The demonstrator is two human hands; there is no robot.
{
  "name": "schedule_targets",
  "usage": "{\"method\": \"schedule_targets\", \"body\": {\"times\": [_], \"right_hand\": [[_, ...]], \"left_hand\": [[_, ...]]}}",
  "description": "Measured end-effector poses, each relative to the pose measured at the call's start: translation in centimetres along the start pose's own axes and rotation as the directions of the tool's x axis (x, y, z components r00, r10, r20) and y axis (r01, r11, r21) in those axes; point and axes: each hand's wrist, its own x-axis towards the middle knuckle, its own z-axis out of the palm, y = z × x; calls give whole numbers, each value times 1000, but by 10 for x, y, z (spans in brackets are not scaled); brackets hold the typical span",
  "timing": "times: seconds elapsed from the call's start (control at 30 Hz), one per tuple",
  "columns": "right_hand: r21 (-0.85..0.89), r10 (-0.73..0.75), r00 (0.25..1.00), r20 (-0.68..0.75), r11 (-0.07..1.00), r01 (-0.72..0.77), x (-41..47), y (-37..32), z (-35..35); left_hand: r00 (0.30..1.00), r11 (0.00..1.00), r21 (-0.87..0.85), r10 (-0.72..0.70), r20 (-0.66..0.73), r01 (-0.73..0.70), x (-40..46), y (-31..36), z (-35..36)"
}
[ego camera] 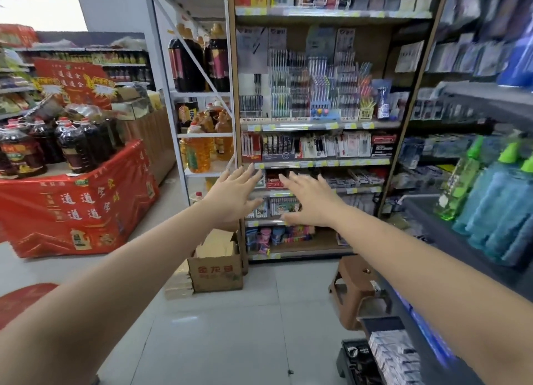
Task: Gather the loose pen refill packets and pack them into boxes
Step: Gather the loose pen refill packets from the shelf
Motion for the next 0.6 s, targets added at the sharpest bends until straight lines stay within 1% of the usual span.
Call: {"method": "schedule_targets", "body": {"times": [0.23, 0.4, 0.6], "right_hand": [[-8, -2, 999, 49, 1000, 3, 89, 80, 47], [42, 18, 998, 65, 999, -21, 140, 135, 71], [31, 57, 990, 125, 998, -62, 194, 194, 102]], "left_hand": [[999, 1000, 2, 16, 47, -17, 109, -6, 62], [998, 1000, -26, 17, 56, -16, 186, -11, 96], [996, 997, -60, 51, 78, -46, 270, -24, 137]]}}
